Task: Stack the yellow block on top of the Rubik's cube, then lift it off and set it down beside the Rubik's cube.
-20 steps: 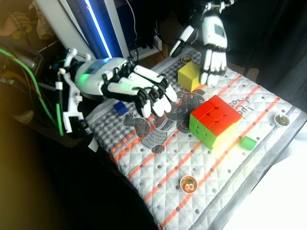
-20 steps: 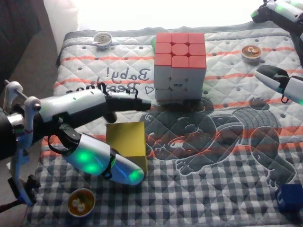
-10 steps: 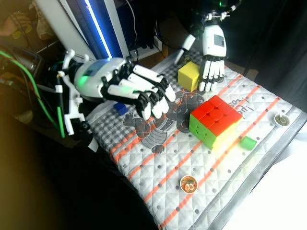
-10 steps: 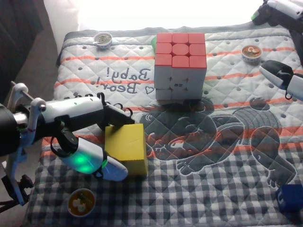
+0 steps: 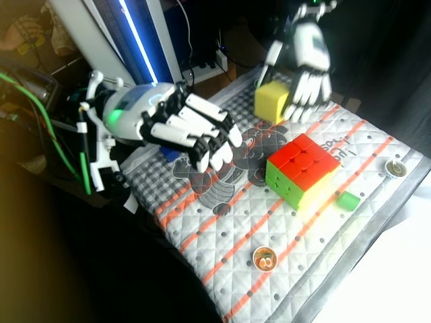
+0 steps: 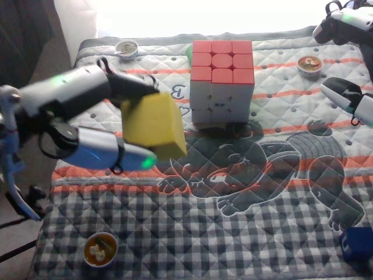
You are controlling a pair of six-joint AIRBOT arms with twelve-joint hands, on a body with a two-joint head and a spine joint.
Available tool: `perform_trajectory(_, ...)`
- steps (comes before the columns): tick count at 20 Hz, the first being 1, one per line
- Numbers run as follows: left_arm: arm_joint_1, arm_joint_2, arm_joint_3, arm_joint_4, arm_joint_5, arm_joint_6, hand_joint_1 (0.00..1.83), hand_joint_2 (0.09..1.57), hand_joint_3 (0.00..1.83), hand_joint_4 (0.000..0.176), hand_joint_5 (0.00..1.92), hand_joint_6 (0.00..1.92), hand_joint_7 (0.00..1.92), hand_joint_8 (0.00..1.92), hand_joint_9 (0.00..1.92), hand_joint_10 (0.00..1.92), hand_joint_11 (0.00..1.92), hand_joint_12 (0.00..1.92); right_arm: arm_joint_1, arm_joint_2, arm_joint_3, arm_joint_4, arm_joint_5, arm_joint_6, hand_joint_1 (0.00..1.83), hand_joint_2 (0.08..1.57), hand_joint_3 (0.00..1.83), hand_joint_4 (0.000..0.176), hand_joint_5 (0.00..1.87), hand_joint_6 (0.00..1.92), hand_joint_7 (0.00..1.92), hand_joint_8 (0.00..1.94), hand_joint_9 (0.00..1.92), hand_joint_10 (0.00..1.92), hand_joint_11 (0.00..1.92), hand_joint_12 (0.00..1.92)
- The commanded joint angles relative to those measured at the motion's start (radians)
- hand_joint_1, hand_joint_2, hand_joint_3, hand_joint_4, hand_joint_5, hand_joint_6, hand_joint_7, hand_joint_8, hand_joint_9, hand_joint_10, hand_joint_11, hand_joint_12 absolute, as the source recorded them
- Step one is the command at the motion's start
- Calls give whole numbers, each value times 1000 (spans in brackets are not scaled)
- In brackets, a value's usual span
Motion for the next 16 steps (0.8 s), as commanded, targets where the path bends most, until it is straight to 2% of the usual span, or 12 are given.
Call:
perform_trajectory(1,-11,8,-10,8,178,-6,1017,1229,2,0,771,1316,548,12,140,716,0,1455,9,2,5,-35,125,0,907,1117,95,0,508,779,720,624,509,1064,174,1753)
perform_trajectory(2,-18,15,-17,13,213,-6,973,1225,0,65,774,1312,564,12,188,630,0,1380,8,2,6,-34,125,0,891,1121,93,0,507,781,723,622,522,1065,202,1741)
perform_trajectory(3,-38,15,-15,24,235,-5,964,1230,0,76,764,1325,573,9,223,520,0,1300,7,2,7,-33,125,0,883,1126,90,0,501,785,717,631,521,1076,222,1720)
perform_trajectory(4,-71,7,1,33,238,-5,974,1238,0,43,754,1341,570,5,252,394,0,1194,7,2,9,-32,125,0,890,1126,87,0,503,788,727,643,524,1086,217,1737)
perform_trajectory(5,-102,-11,21,38,228,-5,1002,1229,2,2,769,1317,588,8,290,299,0,1145,7,2,10,-32,125,0,919,1121,83,0,504,794,727,650,521,1088,204,1739)
perform_trajectory(6,-131,-32,47,42,207,-5,1036,1208,0,0,807,1259,579,5,291,255,0,1209,7,2,13,-32,124,0,916,1126,86,0,476,834,694,682,488,1116,190,1758)
perform_trajectory(7,-170,-59,78,45,174,-5,1045,1200,0,0,821,1239,580,3,296,193,0,1165,6,2,14,-32,124,0,916,1128,88,0,457,861,670,716,469,1142,180,1773)
perform_trajectory(8,-207,-85,107,53,140,-5,1083,1211,2,0,799,1270,590,7,354,232,0,1447,5,2,15,-32,124,0,947,1126,89,0,440,887,636,781,440,1184,160,1787)
perform_trajectory(10,-268,-133,162,63,72,-5,1105,1210,1,0,800,1267,656,18,210,565,0,1610,5,1,19,-33,124,2,941,1130,93,0,417,917,592,872,414,1230,152,1800)
perform_trajectory(12,-298,-172,204,66,29,-6,1111,1197,0,0,825,1233,657,17,132,730,0,1559,5,-3,24,-33,124,8,891,1131,97,0,419,917,592,861,423,1225,167,1820)
perform_trajectory(15,-339,-253,294,65,-60,-6,1116,1190,0,0,836,1213,658,15,218,683,0,1489,5,-7,31,-36,123,24,947,1141,91,0,405,907,537,913,384,1246,106,1814)
perform_trajectory(16,-352,-281,323,66,-86,-6,1116,1195,0,0,825,1227,672,18,254,621,0,1438,5,-8,33,-38,123,26,948,1146,89,0,407,919,533,931,398,1235,137,1772)
